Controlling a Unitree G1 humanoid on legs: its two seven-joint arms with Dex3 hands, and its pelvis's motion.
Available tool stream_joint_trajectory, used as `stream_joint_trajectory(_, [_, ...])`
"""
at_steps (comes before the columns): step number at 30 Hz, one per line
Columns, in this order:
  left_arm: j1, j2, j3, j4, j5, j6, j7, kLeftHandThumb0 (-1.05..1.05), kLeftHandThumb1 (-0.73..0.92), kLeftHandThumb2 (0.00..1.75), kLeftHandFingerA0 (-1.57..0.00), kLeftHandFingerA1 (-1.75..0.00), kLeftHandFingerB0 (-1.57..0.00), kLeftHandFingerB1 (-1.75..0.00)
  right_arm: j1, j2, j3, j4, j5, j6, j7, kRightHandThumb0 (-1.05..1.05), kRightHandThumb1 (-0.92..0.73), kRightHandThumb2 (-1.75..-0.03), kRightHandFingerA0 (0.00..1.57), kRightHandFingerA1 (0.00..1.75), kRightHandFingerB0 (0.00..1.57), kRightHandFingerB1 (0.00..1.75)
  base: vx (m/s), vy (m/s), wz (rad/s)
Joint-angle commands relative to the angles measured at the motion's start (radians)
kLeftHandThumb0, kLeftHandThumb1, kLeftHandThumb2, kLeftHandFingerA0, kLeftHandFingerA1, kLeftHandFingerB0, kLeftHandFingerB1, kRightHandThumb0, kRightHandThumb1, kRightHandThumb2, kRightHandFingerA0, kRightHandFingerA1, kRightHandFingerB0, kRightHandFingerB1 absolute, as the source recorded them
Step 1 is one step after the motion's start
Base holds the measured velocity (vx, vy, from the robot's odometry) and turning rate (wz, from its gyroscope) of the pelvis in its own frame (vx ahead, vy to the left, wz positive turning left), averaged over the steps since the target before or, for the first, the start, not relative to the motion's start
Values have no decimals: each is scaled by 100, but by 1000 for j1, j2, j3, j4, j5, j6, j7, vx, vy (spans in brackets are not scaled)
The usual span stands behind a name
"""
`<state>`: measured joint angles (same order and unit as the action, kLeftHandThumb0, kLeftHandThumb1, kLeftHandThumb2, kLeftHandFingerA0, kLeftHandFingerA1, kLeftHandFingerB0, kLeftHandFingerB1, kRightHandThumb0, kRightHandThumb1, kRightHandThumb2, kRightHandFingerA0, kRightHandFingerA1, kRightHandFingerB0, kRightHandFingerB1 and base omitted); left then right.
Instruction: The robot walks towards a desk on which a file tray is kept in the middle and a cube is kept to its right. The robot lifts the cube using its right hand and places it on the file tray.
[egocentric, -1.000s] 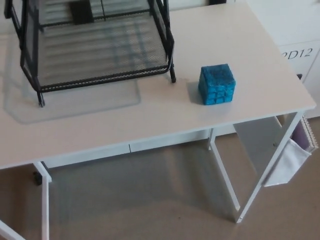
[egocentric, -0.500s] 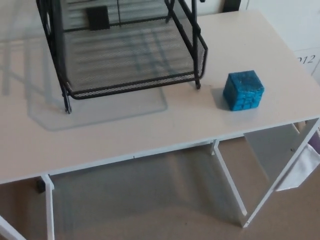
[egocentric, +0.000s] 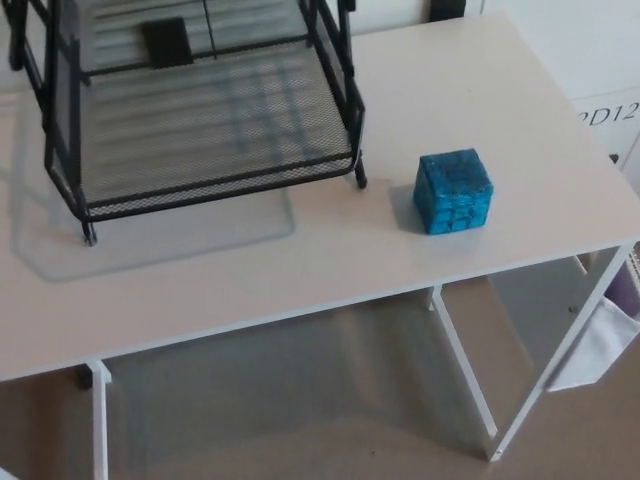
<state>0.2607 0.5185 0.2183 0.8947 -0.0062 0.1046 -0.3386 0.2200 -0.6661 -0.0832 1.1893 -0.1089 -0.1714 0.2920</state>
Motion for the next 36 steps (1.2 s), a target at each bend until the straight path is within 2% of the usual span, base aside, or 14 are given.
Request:
stream_joint_trajectory(1, [4,11,13,7,-12,37,23,-61,86,65,-19,-50,-11,-38,-16,10,-6,33,7,-19,-1,-103,-17,-79,42,92,0,88,0,0,0])
stream_joint_trajectory(9, [-25,25,-22,42,8,6,18,-66,73,91,-15,-55,-7,-46,-23,15,-17,40,6,-41,-14,-105,-18,-80,42,91,0,90,39,105,-4])
stream_joint_trajectory(10, [-36,28,-17,58,1,-3,12,-36,65,116,-2,-52,0,-51,-29,25,-34,45,27,-18,1,-105,-16,-79,42,92,0,92,114,-11,-10])
stream_joint_trajectory(13, [-38,45,-37,76,19,-29,-2,-36,64,116,-3,-53,0,-51,-23,23,-32,36,26,5,19,-102,-14,-78,38,90,0,81,0,117,8])
stream_joint_trajectory(14, [-37,50,-47,73,27,-35,-1,-64,90,65,-19,-53,-10,-40,-18,22,-35,26,29,0,24,-105,-14,-78,38,91,0,84,51,56,-7])
stream_joint_trajectory(16, [-27,47,-36,74,8,-39,7,-66,72,91,-16,-55,-7,-47,-10,28,-40,24,30,-13,19,-102,-14,-77,37,90,0,84,18,19,6])
stream_joint_trajectory(17, [-25,46,-34,80,4,-44,12,-63,89,65,-21,-53,-10,-40,-11,33,-47,32,37,-22,16,-104,-12,-75,34,91,0,87,0,0,0])
stream_joint_trajectory(27, [26,59,-35,97,2,-62,5,-61,91,67,-17,-52,-9,-39,25,69,-162,5,118,-42,11,-92,-24,-72,24,97,0,82,6,-8,2])
stream_joint_trajectory(28, [32,63,-26,105,-11,-75,-18,-35,67,118,-2,-52,0,-51,27,75,-182,-6,134,-25,23,-105,-17,-90,26,93,0,84,0,0,0])
stream_joint_trajectory(29, [35,62,-25,108,-10,-80,-12,-61,91,66,-18,-53,-9,-38,32,85,-188,3,134,-48,9,-105,-10,-88,24,94,0,86,0,0,0])
stream_joint_trajectory(31, [49,65,-23,109,-5,-87,-4,-67,75,94,-16,-56,-7,-47,41,79,-157,18,91,-68,9,-105,-31,-64,22,102,0,89,0,0,0])
stream_joint_trajectory(32, [43,65,-22,128,-5,-105,-8,-63,90,65,-19,-53,-9,-40,39,79,-154,24,87,-72,7,-105,-31,-63,23,102,0,87,0,0,0])
stream_joint_trajectory(33, [43,63,-13,140,-15,-115,-15,-36,63,116,-3,-53,0,-52,50,77,-157,11,93,-76,15,-105,-32,-64,27,99,0,85,0,0,0])
stream_joint_trajectory(36, [50,61,-23,127,-3,-120,-5,-67,74,94,-17,-55,-7,-47,60,75,-195,-9,129,-110,17,-105,-19,-89,36,98,0,66,0,0,0])
